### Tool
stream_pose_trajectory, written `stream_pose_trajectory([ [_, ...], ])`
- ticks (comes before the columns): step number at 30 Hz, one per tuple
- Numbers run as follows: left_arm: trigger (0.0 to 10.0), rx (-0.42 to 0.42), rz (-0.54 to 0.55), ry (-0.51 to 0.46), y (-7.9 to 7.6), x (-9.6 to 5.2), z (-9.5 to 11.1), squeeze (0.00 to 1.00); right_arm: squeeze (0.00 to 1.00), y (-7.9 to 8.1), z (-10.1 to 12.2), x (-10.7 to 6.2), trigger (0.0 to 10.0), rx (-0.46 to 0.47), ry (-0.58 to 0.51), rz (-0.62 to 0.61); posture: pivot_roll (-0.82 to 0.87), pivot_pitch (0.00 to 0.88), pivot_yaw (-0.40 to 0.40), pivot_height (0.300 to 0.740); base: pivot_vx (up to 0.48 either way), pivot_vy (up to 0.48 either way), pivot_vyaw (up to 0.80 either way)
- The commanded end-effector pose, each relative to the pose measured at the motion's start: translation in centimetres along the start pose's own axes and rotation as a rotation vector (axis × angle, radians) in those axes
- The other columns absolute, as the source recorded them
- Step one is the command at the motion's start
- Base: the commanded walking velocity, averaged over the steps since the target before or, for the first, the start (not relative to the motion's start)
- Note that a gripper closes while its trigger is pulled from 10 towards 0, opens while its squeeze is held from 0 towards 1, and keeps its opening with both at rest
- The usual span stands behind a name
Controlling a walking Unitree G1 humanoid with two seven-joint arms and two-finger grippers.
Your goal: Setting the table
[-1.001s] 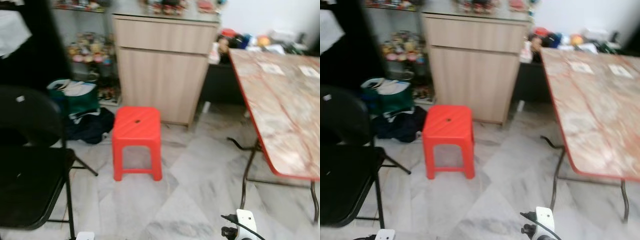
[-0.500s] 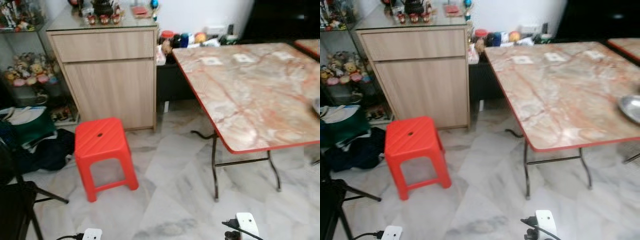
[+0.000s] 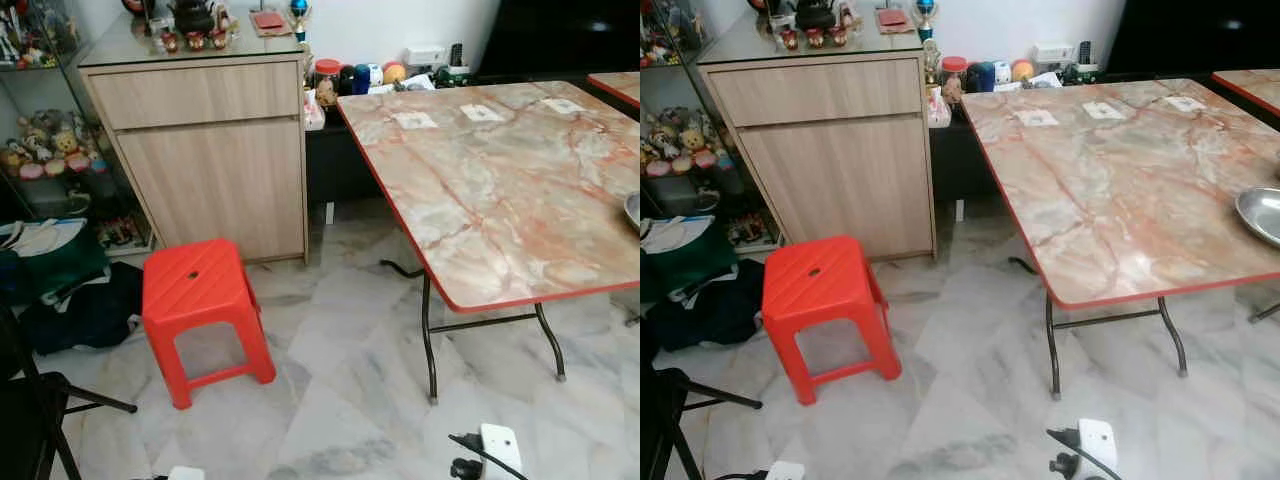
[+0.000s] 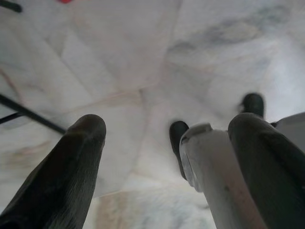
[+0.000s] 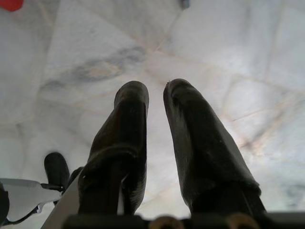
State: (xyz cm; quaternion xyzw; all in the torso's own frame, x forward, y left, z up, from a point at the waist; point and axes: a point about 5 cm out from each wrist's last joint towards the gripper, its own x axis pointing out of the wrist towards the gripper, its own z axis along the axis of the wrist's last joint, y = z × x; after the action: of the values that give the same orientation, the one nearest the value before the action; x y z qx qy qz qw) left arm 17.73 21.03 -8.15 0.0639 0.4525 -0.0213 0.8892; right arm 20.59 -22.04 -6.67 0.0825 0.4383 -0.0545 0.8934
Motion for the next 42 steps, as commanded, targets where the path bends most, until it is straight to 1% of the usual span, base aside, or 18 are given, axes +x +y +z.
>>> stream_pose_trajectory([
  [1,10.0,0.021,-0.003,0.031,0.05,-0.21,-0.98,0.0,0.0,-0.2,-0.2,-0.06,10.0,0.016,-0.002,-0.012,0.08,0.046,-0.021,0.74,0.0,-0.48,0.0],
  [7,10.0,0.027,-0.006,0.037,-0.12,-0.21,-1.1,0.0,0.0,-0.22,-0.09,-0.06,10.0,0.033,-0.018,-0.026,0.08,0.056,-0.025,0.74,0.0,-0.48,0.0],
  [34,10.0,0.018,-0.004,0.042,-0.25,-0.23,-1.29,0.0,0.0,-0.19,0.04,-0.03,10.0,0.026,-0.013,-0.025,0.08,0.084,-0.029,0.74,0.0,-0.48,0.0],
  [42,10.0,0.021,-0.006,0.037,-0.26,-0.19,-1.12,0.0,0.0,-0.13,0.16,0.0,10.0,0.037,-0.018,-0.025,0.08,0.092,-0.024,0.74,0.0,-0.48,0.0],
])
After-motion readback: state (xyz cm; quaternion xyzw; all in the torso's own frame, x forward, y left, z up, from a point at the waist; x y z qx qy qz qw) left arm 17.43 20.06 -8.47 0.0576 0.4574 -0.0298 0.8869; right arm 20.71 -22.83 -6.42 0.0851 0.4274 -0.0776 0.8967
